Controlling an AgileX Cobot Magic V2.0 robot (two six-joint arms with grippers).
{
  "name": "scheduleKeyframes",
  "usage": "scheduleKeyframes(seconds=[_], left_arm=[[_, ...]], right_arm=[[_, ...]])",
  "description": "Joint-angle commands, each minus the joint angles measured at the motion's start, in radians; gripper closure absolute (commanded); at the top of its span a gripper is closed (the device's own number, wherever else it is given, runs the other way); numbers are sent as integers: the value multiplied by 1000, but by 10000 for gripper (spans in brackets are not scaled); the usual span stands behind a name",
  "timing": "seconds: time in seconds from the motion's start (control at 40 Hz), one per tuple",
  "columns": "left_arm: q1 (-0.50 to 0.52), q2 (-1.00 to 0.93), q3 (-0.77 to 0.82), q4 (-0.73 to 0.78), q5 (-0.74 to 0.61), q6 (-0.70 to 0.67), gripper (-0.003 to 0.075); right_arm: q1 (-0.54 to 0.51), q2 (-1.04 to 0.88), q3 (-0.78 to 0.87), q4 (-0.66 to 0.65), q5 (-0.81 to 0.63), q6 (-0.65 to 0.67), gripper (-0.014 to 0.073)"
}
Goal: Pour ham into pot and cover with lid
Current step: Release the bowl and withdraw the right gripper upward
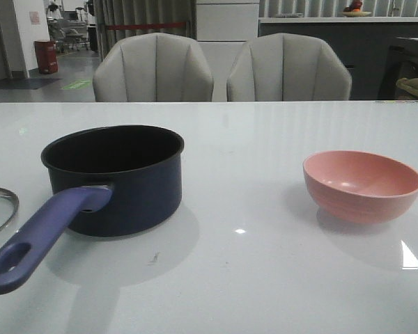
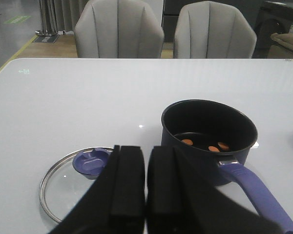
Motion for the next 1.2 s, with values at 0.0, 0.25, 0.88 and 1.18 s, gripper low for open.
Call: scheduleKeyframes(seconds=[0.0,0.25,0.88,1.18], left_arm=[[-7,-16,-25,-5,-86,-2,605],[-7,22,-34,22,-86,-2,373],[21,552,-265,128,-82,-192,82],[23,929,-442,74,44,-196,82]], right_arm=[[-1,11,-24,6,-64,-11,425],[-1,11,-24,6,-64,-11,425],[-1,11,-24,6,-64,-11,425],[-1,11,-24,6,-64,-11,425]])
